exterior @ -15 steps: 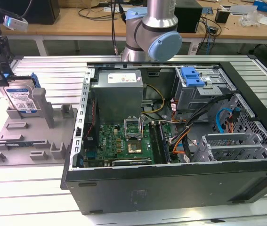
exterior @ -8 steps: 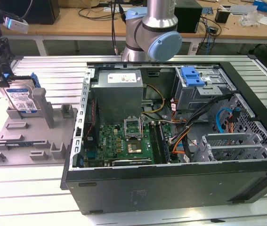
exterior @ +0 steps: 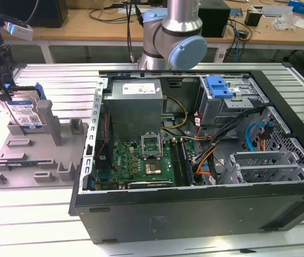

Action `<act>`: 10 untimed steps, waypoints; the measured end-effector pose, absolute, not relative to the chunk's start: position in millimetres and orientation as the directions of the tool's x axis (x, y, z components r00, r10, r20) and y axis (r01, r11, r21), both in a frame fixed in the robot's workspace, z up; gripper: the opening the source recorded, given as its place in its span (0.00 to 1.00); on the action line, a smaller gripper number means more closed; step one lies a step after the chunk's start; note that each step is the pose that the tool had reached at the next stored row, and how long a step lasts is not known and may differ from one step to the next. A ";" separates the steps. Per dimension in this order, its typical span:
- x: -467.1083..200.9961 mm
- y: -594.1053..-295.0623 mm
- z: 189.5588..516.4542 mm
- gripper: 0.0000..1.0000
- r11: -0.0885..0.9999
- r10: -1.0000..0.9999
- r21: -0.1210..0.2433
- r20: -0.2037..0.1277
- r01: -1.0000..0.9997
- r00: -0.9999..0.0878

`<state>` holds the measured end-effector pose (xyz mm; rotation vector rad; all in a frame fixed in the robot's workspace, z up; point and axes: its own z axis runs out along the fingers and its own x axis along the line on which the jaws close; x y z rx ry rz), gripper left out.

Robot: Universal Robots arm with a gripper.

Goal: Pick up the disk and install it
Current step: 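Pick up the disk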

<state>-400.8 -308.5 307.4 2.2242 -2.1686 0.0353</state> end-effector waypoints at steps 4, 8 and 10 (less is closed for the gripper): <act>-400.9 -308.4 305.7 0.48 -0.025 -0.999 0.009 0.040 -1.000 0.025; -400.8 -308.4 304.3 0.48 -0.025 -0.999 0.009 0.039 -1.000 0.025; -400.8 -308.5 303.2 0.48 -0.025 -0.999 0.009 0.039 -1.000 0.025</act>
